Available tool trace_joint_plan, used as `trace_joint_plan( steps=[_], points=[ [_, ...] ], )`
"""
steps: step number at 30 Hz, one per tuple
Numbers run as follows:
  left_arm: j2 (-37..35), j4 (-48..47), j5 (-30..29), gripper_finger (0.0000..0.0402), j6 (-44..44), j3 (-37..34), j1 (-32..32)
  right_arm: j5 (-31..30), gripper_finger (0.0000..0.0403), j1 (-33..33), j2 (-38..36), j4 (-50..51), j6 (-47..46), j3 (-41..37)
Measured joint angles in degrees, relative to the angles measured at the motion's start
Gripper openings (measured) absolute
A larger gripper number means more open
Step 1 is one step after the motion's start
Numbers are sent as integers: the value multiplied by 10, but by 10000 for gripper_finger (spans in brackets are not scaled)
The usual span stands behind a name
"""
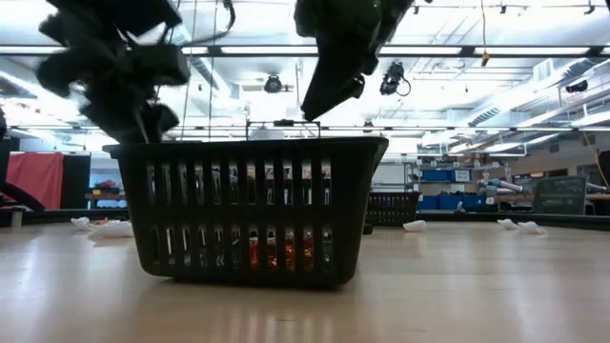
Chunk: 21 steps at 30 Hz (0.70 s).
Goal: Sort Halloween decoration
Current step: Put the orange pumpkin toy into the bottom black basket
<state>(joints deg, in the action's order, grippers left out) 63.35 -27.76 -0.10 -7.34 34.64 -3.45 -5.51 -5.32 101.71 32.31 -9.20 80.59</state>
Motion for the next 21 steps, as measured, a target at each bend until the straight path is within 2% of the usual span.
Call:
trace_joint_plan(
  steps=[7, 13, 21],
  points=[
    [50, 82, -2, 172, 4, -32, 41, 0, 148, 19, -42, -69, -13, -58],
    [134, 133, -3, 172, 4, -32, 53, 8, 148, 19, -44, -88, -7, -71],
    [186, 140, 2, 172, 7, -29, 53, 17, 148, 19, -44, -97, -7, -71]
  ],
)
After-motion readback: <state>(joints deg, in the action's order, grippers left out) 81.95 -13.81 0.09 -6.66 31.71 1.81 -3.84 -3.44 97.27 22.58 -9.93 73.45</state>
